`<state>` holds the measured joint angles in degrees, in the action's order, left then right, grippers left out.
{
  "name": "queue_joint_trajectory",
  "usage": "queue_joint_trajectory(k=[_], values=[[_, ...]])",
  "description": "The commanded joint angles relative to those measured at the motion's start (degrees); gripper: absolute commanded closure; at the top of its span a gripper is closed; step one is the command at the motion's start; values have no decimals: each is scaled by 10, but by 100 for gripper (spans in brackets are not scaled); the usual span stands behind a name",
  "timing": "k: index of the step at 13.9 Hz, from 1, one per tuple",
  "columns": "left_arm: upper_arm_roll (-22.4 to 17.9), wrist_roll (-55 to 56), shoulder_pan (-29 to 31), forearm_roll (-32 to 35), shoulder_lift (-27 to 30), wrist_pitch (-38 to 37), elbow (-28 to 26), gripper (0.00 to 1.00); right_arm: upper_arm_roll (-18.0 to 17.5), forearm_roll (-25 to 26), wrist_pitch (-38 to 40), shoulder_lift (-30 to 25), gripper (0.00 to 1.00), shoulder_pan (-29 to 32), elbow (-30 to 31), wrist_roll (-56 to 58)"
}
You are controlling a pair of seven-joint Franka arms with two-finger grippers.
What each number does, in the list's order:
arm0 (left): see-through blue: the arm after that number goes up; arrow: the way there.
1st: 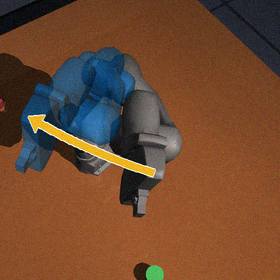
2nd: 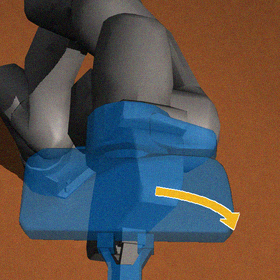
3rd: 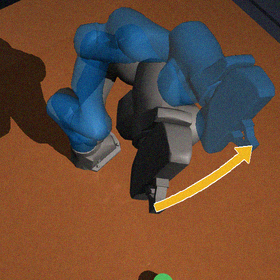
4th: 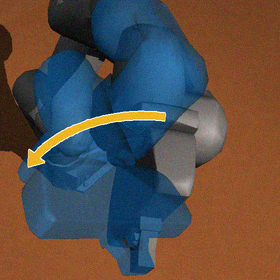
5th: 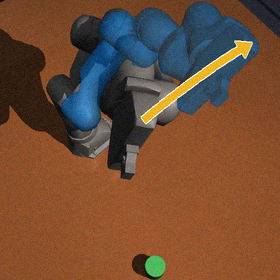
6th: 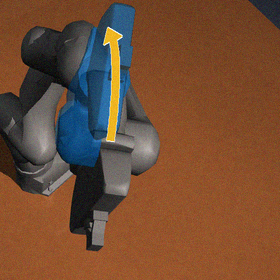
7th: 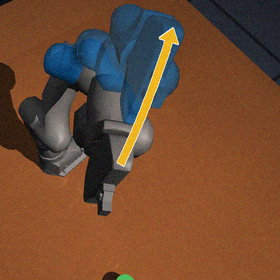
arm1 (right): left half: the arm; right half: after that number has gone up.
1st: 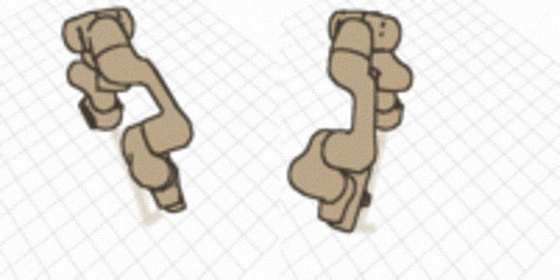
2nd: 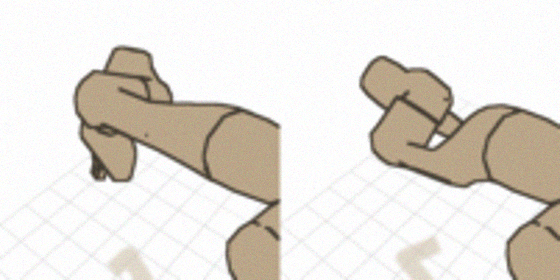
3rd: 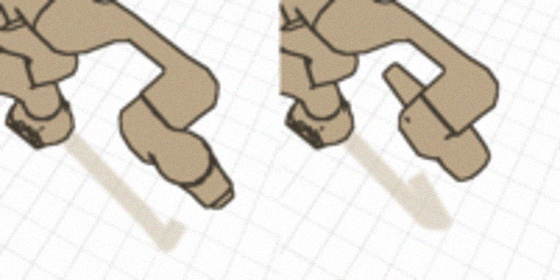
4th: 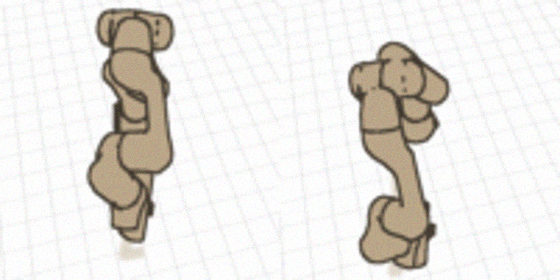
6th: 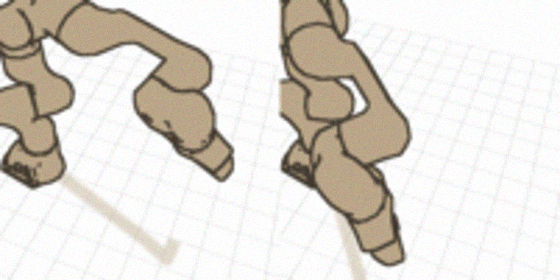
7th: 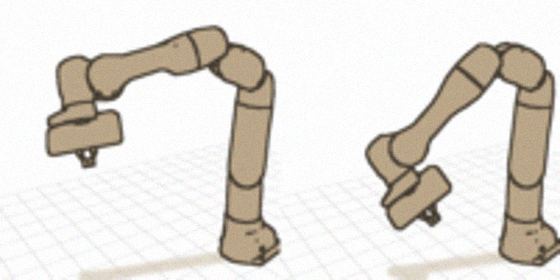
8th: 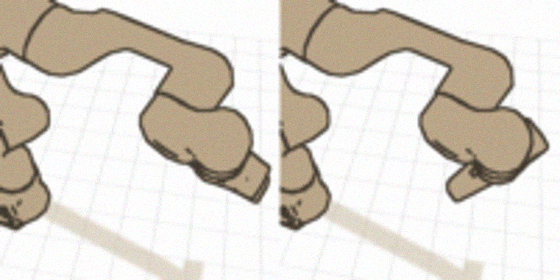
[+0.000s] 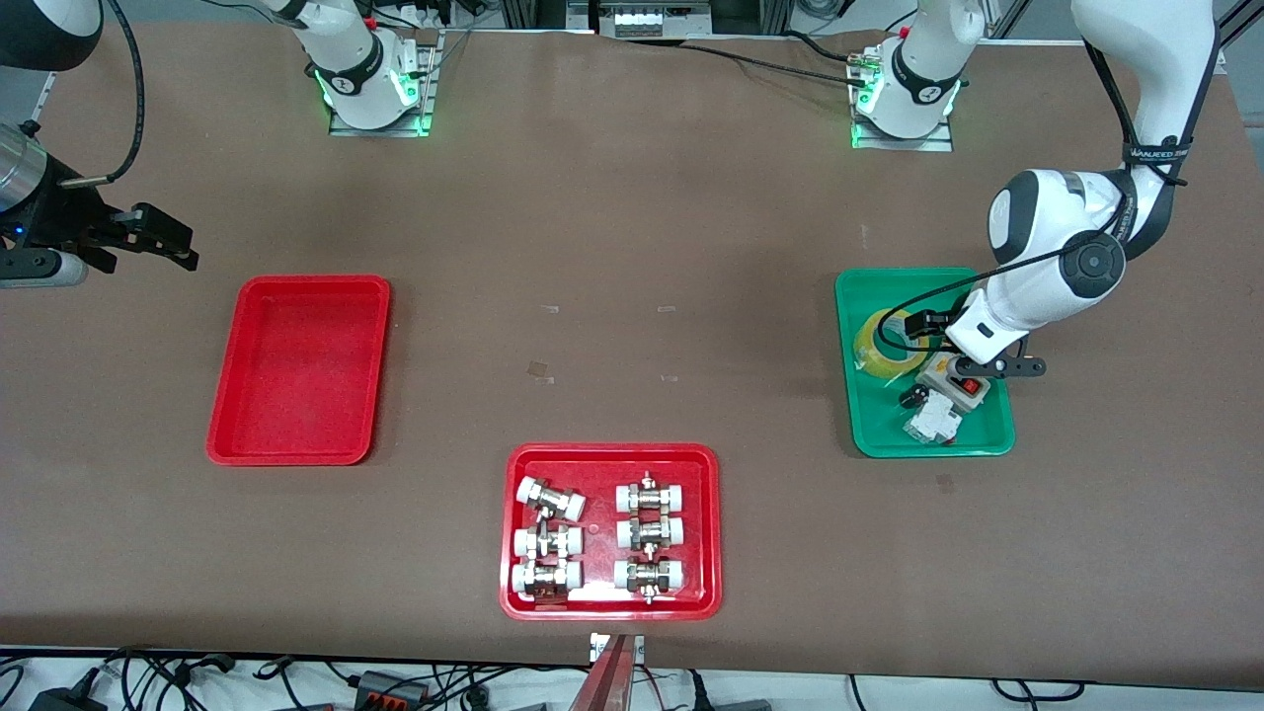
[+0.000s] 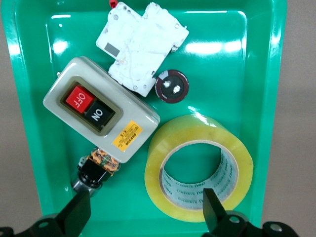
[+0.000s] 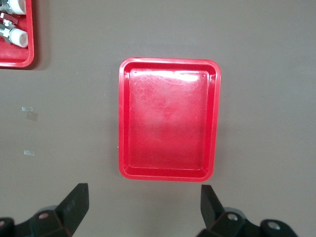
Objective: Left arm passes tape to right arm into tray
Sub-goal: 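Lower the left gripper over the yellow tape roll in the green tray, then close the left gripper on the rim of the yellow tape roll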
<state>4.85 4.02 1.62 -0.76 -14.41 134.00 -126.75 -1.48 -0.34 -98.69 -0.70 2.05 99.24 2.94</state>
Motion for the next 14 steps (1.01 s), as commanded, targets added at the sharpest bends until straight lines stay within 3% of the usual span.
queue_joint_trajectory(k=[1, 13, 14], values=[[0, 6, 2, 0, -13, 30, -3, 0, -4, 2, -4, 1, 0, 5, 0, 4], [-1, 59, 3, 0, -49, 56, -1, 0, -2, 3, -1, 2, 0, 6, 0, 4], [-1, 60, 3, 0, -51, 56, -1, 3, -2, 3, 0, 2, 0, 6, 0, 4]])
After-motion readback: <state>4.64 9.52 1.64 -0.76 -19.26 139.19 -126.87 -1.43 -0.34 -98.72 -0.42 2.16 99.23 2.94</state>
